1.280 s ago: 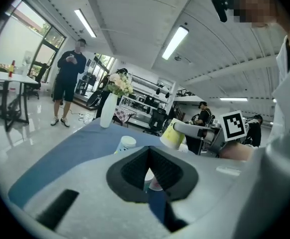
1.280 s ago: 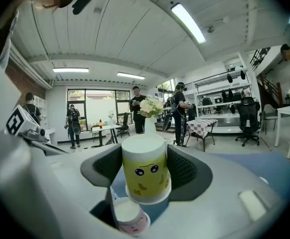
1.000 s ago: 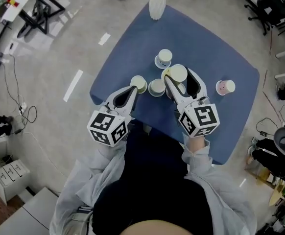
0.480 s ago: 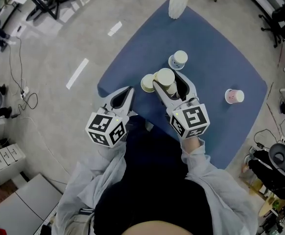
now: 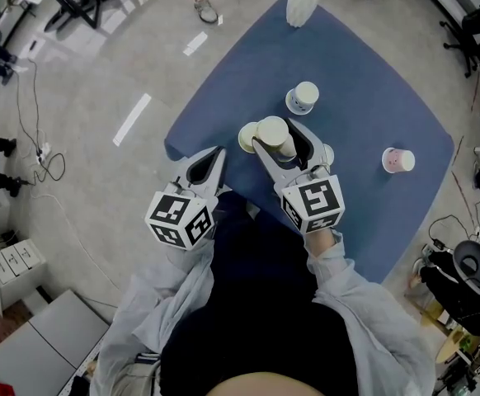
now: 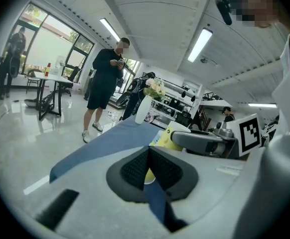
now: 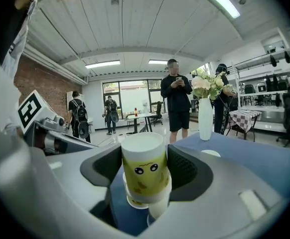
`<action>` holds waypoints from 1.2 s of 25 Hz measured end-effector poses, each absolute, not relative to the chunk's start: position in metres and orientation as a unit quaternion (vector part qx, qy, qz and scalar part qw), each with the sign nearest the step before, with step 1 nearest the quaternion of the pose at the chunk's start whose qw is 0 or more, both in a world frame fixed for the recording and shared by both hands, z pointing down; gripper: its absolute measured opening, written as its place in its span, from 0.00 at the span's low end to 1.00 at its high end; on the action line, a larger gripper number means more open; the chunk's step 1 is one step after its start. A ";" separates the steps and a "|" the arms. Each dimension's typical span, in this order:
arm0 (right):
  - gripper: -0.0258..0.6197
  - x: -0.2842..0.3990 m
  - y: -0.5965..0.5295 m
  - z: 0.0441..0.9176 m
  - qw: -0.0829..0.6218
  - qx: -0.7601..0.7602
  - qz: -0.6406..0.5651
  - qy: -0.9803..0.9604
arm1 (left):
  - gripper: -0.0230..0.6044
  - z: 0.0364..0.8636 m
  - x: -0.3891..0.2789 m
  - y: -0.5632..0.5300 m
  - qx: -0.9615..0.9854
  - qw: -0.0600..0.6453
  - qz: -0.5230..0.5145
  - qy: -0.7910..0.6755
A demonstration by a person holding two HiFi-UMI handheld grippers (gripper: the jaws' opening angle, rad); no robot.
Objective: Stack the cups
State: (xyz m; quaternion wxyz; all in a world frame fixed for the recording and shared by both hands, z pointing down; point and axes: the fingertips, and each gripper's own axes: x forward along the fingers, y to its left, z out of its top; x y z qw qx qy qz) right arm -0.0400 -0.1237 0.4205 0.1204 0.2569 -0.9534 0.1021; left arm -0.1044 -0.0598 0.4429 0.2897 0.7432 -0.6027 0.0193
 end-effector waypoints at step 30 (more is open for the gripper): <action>0.74 0.163 -0.151 0.377 0.026 0.460 0.099 -0.882 | 0.03 0.405 0.057 -0.083 0.872 0.240 0.060 -0.422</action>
